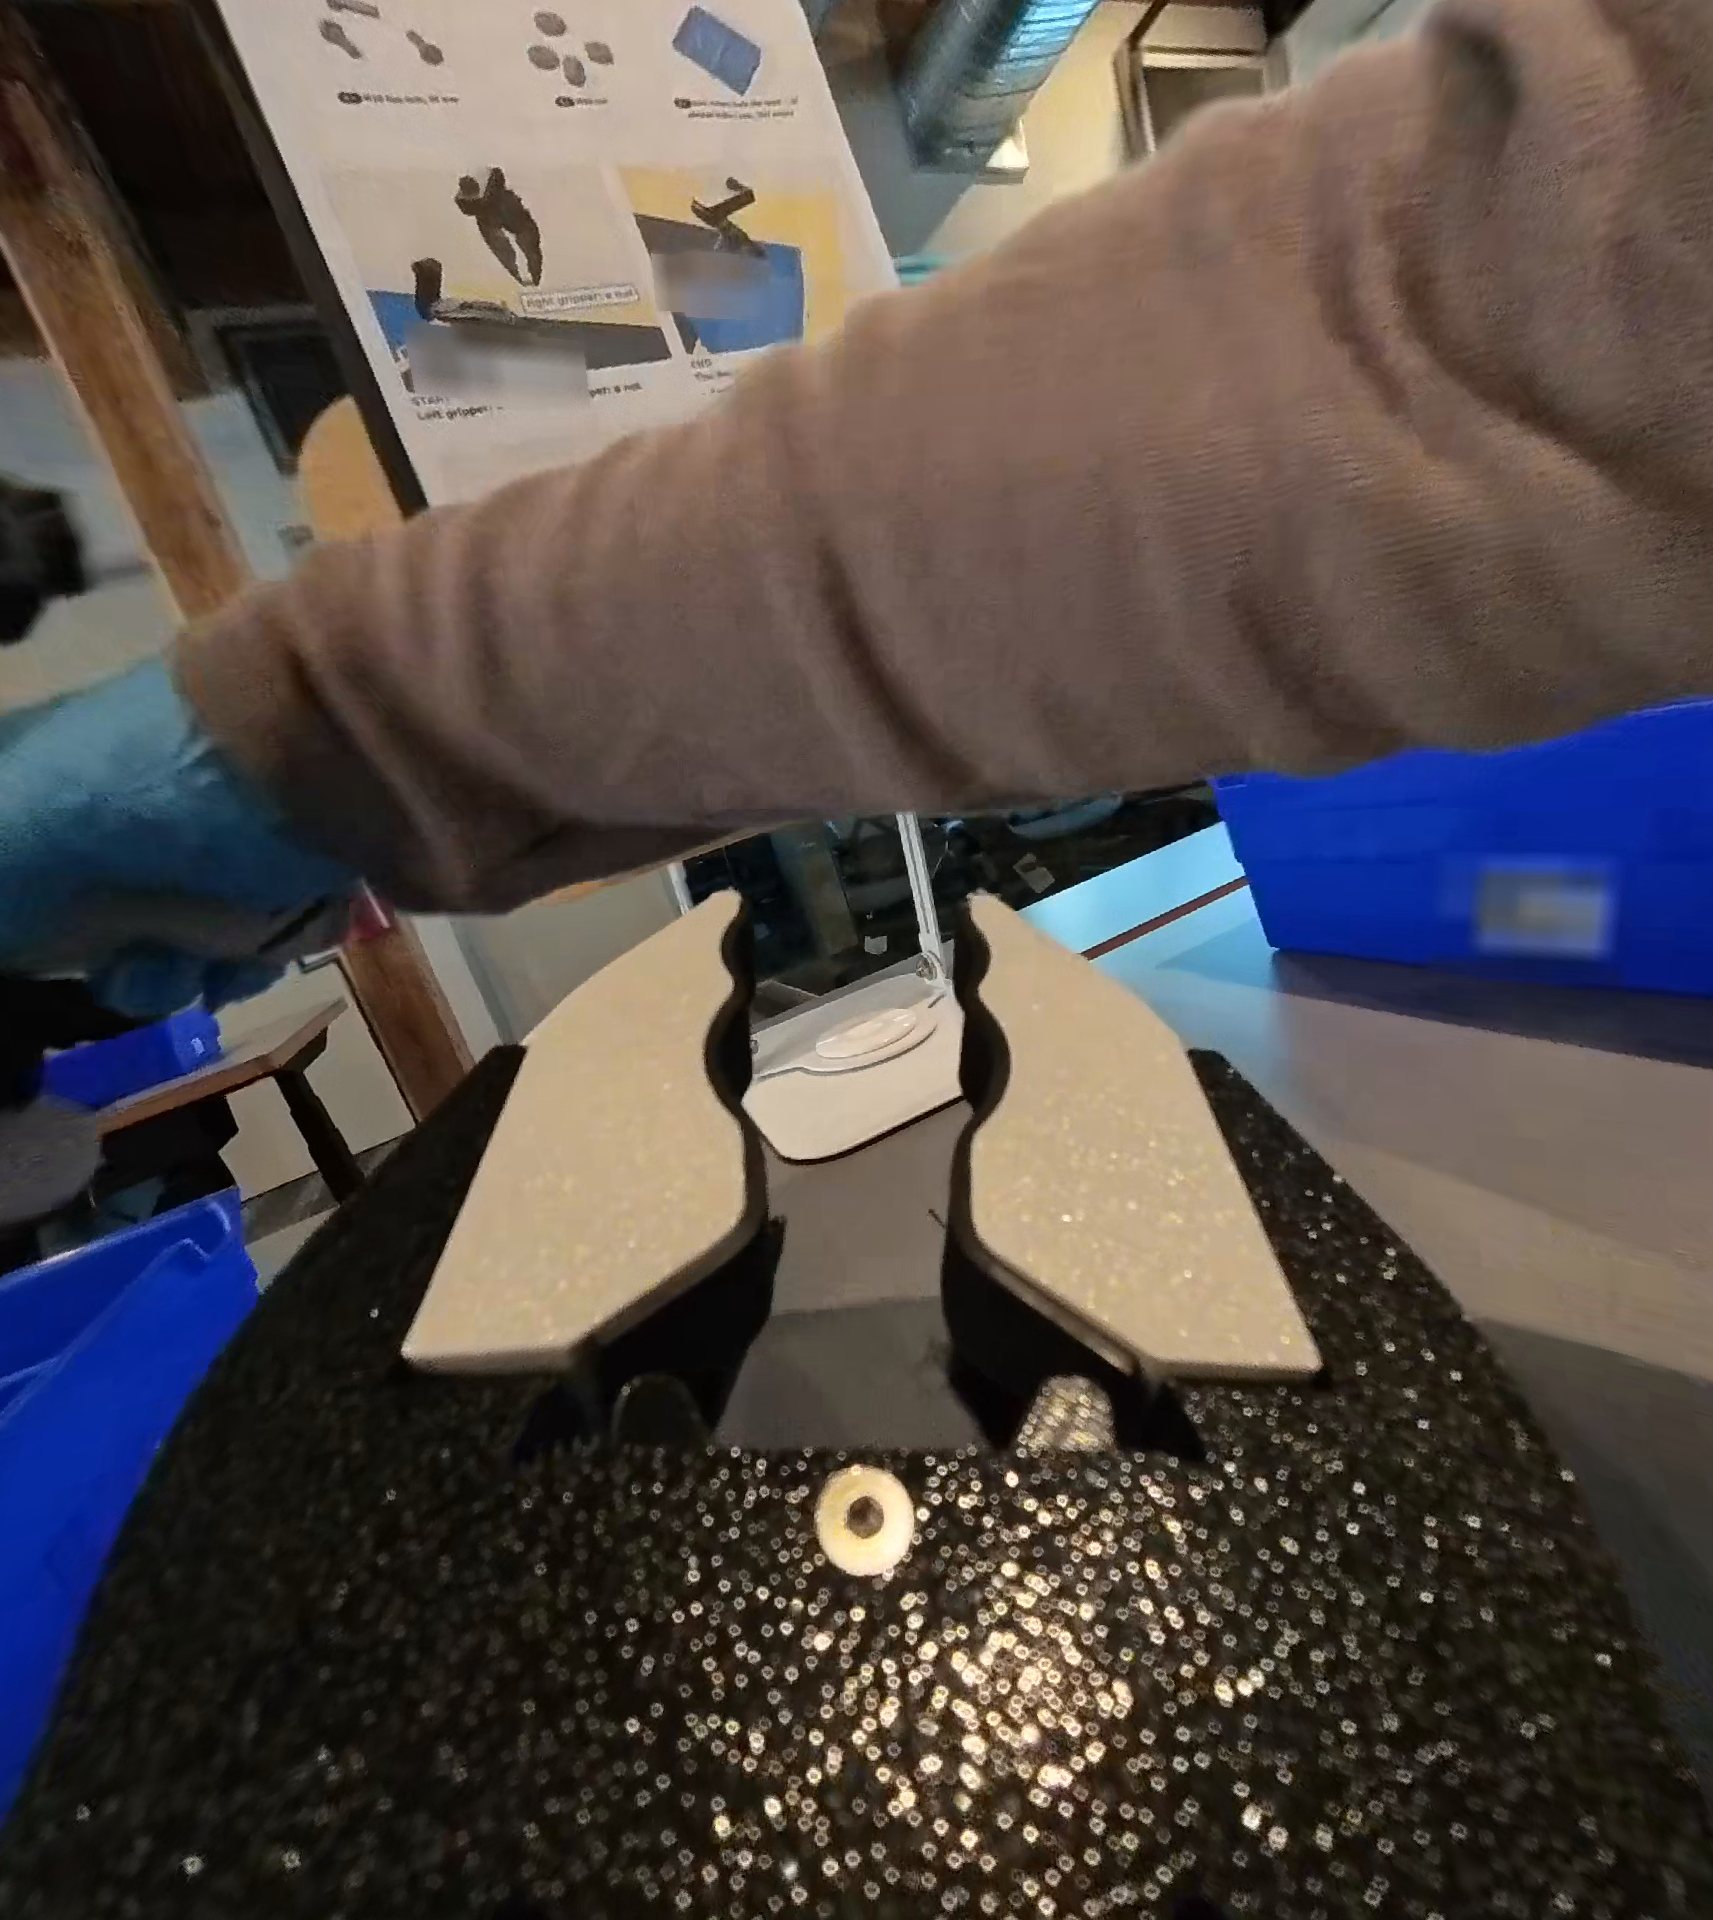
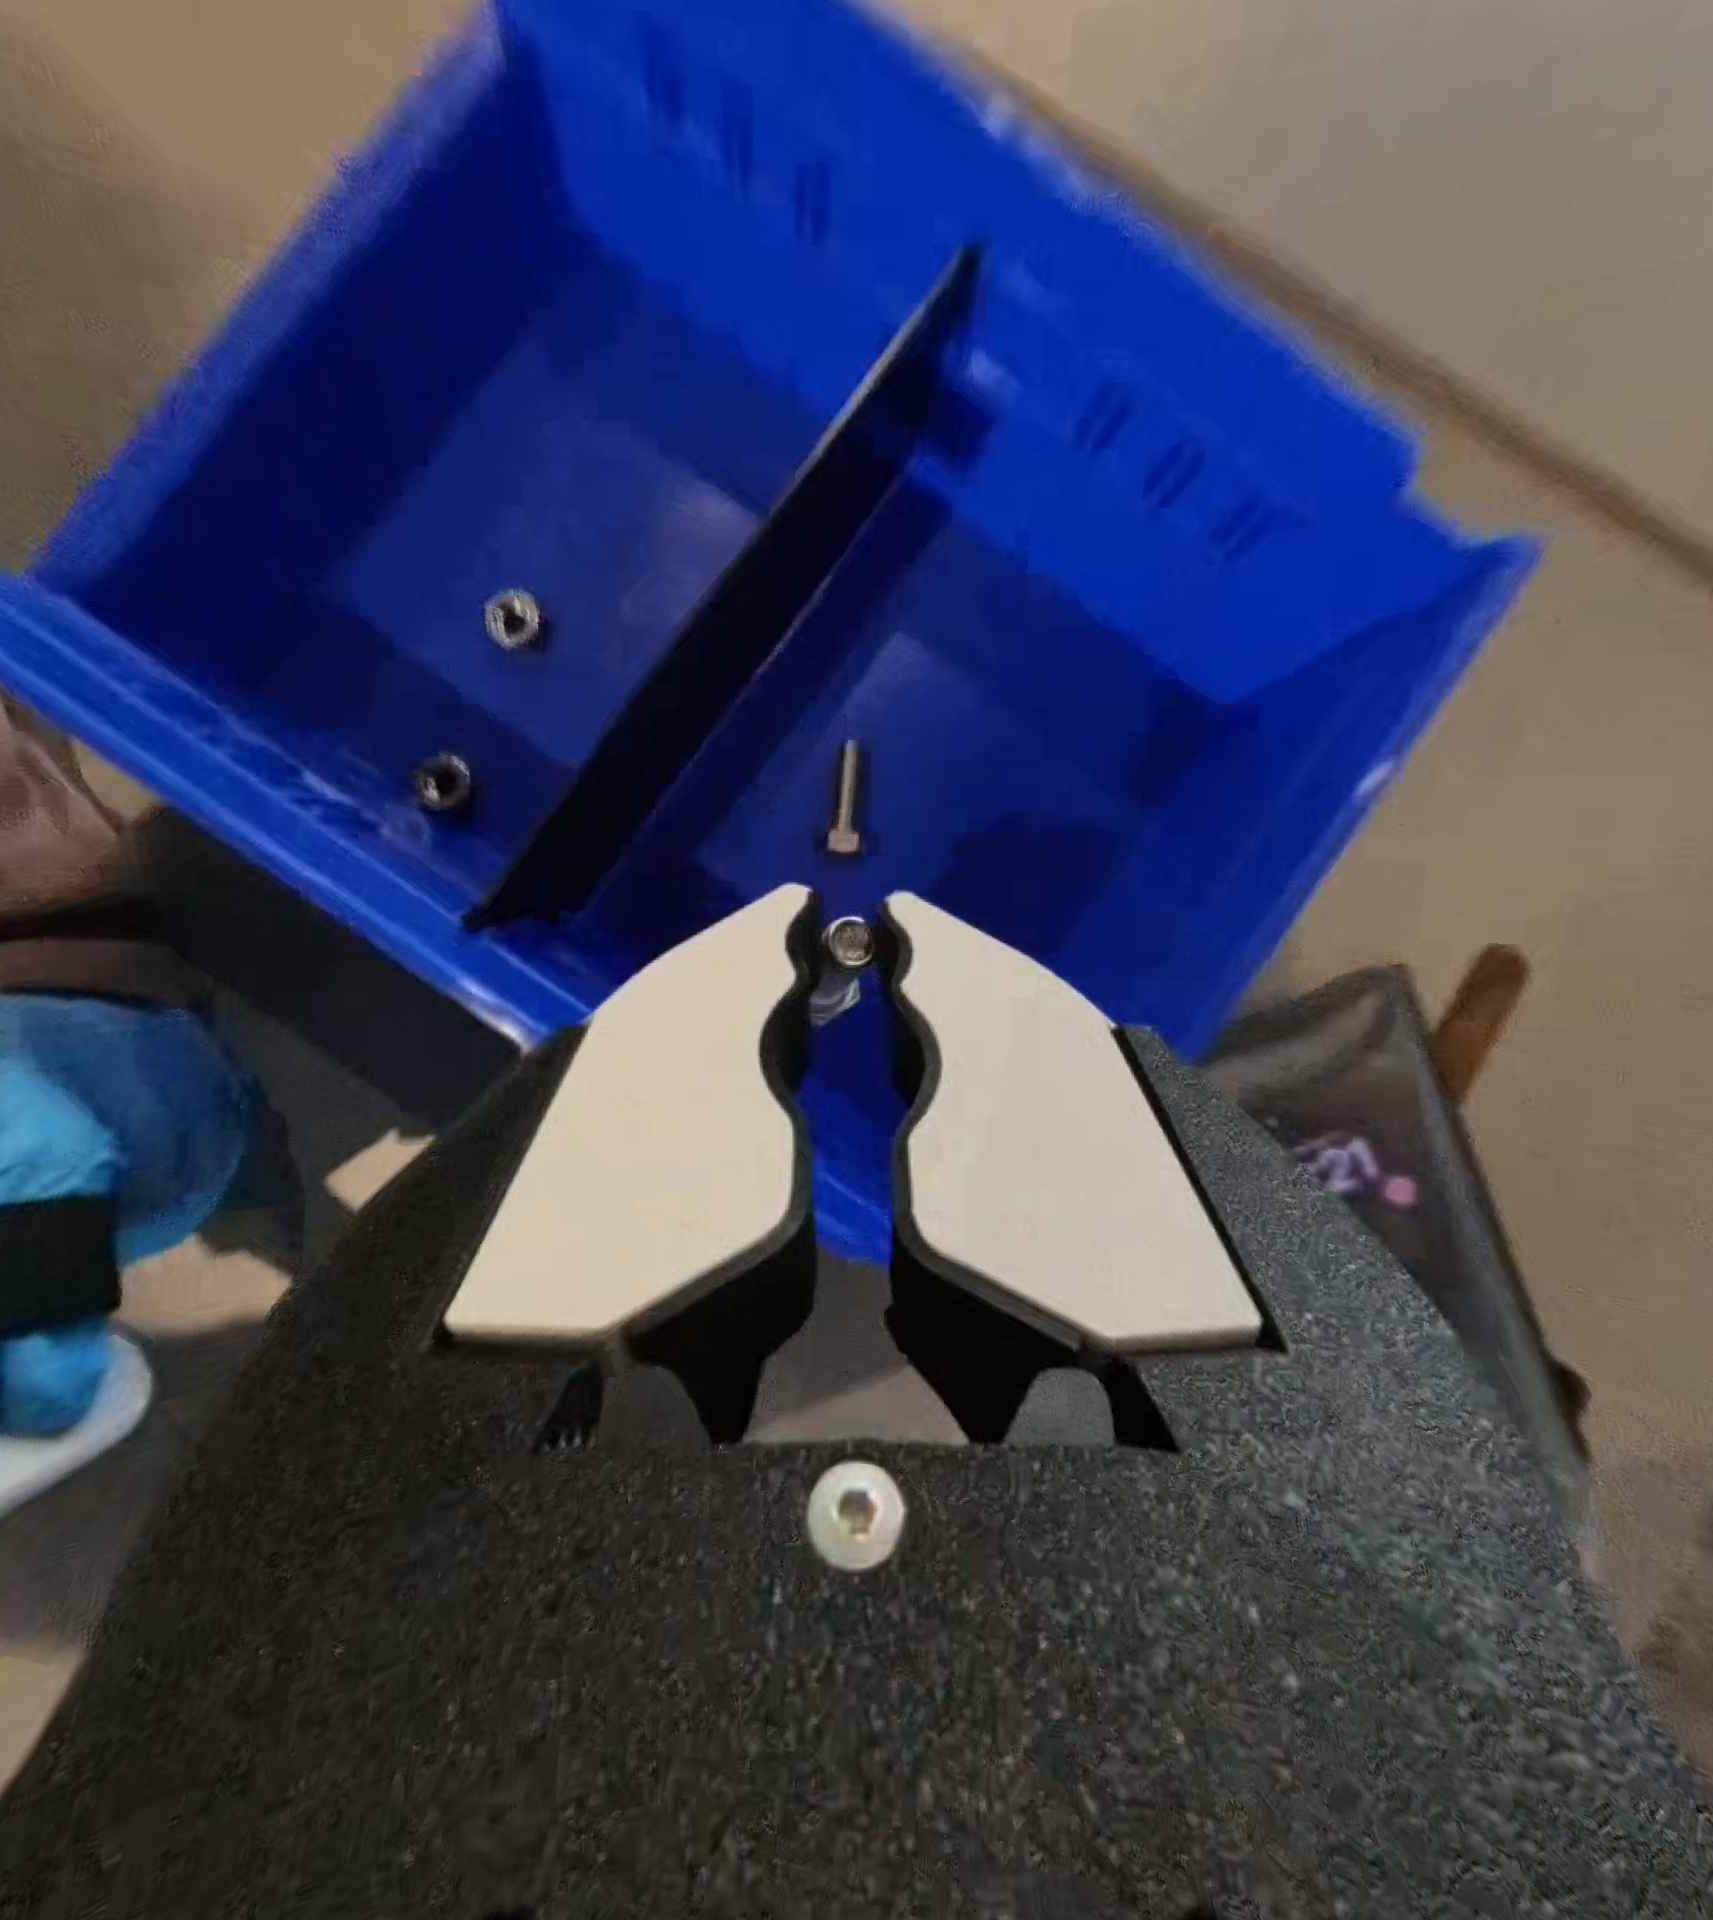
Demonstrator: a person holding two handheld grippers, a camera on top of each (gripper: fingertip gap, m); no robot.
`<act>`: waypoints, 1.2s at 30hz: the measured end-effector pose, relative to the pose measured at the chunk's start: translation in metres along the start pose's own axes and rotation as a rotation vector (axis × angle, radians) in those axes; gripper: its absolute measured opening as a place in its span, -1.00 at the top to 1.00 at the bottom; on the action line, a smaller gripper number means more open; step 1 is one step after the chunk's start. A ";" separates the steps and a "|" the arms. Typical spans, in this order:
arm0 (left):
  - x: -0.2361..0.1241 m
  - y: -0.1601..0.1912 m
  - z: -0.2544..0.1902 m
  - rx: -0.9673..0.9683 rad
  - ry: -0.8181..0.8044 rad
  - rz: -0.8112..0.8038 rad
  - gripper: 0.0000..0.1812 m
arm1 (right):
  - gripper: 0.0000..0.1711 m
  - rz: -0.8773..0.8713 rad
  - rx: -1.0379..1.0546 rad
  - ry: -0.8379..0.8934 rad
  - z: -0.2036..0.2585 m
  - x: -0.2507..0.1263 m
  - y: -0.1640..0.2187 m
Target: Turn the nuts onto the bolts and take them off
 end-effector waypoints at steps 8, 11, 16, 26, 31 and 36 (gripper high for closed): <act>0.001 0.001 0.005 -0.048 0.004 -0.001 0.61 | 0.89 0.393 -0.077 -0.114 -0.008 0.064 0.009; 0.001 0.001 0.005 -0.050 0.004 -0.002 0.61 | 0.89 0.442 -0.090 -0.142 -0.004 0.073 0.011; 0.000 0.001 0.005 -0.052 0.004 -0.001 0.61 | 0.87 0.525 -0.058 -0.173 -0.002 0.084 0.025; 0.000 0.001 0.004 -0.044 0.008 -0.002 0.61 | 0.72 0.331 0.002 -0.114 -0.005 0.054 0.009; 0.000 0.001 0.005 -0.050 0.005 0.003 0.60 | 0.66 -0.115 0.146 0.041 0.005 -0.034 -0.002; -0.001 0.000 0.002 -0.044 0.012 0.000 0.60 | 0.49 -0.532 0.346 0.412 0.064 -0.146 0.046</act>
Point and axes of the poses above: each gripper's, where its closed fingertips meet, x out along the fingers, y out of its underside, z = x × y across the jaws, the point moved 1 cm from there along -x, back along the fingers, and after that the axes turned 11 degrees about z, right-handed, at the moved point
